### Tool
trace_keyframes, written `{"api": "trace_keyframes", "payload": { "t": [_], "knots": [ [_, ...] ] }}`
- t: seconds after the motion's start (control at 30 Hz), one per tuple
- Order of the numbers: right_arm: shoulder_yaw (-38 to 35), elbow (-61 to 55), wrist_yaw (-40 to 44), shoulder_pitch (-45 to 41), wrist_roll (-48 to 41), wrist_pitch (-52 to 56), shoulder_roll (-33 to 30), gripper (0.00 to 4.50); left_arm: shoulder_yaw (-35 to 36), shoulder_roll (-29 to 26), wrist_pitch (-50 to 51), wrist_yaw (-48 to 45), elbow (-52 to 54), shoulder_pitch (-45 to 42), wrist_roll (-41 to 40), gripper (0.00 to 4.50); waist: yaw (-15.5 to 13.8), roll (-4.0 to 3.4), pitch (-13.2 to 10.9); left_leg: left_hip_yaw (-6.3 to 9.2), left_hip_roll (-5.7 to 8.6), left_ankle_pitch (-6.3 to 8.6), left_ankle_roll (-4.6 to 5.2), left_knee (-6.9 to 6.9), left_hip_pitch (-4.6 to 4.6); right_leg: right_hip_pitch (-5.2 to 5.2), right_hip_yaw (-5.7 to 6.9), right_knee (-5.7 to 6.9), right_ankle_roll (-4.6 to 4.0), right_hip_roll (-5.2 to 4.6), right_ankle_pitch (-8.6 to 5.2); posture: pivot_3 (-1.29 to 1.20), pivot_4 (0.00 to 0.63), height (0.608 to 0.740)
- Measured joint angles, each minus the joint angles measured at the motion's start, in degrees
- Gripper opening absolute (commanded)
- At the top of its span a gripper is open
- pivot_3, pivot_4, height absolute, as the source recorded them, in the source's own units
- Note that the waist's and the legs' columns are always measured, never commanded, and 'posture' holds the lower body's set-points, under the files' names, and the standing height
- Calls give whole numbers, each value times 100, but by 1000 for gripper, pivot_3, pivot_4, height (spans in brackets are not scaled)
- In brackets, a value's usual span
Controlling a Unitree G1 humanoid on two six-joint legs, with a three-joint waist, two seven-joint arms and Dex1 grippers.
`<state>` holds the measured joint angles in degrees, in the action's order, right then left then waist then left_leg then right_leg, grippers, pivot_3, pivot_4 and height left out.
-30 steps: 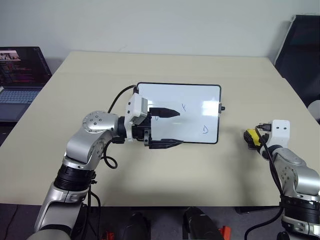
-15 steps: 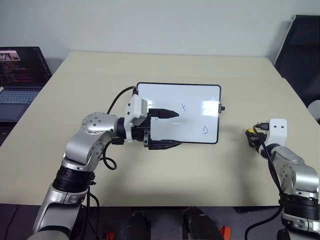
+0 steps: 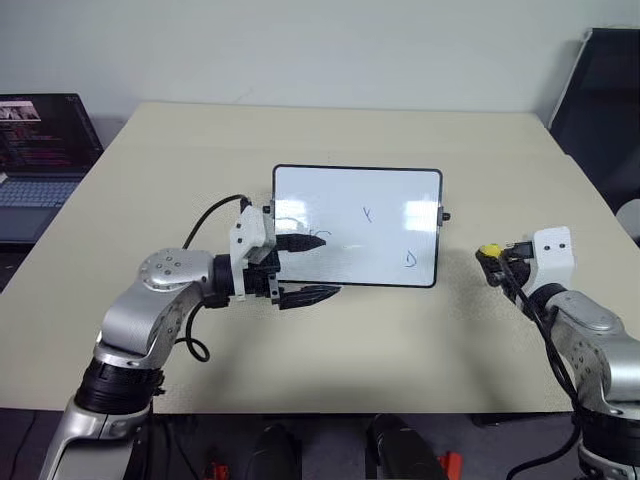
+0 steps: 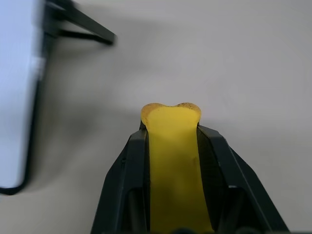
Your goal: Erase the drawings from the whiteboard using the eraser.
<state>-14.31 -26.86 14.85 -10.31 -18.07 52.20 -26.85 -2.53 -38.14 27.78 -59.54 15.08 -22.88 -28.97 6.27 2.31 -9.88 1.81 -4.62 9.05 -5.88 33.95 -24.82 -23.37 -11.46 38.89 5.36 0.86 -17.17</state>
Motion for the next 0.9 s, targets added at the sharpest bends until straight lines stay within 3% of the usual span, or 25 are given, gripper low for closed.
{"api": "trace_keyframes", "payload": {
  "t": [0.27, 0.53, 0.73, 0.9],
  "knots": [
    [902, -1418, 363, -59, -415, 551, -325, 1012, 210, -58, 236, 660, 361, 570, 85, 4500, 1, 2, -1, 0, 1, 0, 0, 4, 1, 0, -3, 0, -11, -1, -5, 0, 150, 740],
    [2415, -537, 202, -861, 704, -253, -465, 1012, 36, -156, 150, 64, 352, 556, 10, 4500, 4, 7, -3, -2, 2, 0, -1, 1, -1, -4, 0, -3, -13, -2, -6, 0, 150, 740],
    [2752, 100, 156, -974, 1303, -669, -442, 1012, -29, -189, 18, -359, 256, 337, -7, 4500, -8, 7, -4, -1, 1, 0, -1, -1, -4, -6, 2, -3, -12, -2, -7, 0, 150, 740],
    [2949, -71, 638, -720, 1481, -605, -1012, 1008, -118, -126, -83, -380, 89, 191, 36, 4500, -23, 11, -1, 0, 1, 0, 0, 7, 3, 3, 2, -1, -14, -2, -7, 0, 150, 740]
  ]
}}
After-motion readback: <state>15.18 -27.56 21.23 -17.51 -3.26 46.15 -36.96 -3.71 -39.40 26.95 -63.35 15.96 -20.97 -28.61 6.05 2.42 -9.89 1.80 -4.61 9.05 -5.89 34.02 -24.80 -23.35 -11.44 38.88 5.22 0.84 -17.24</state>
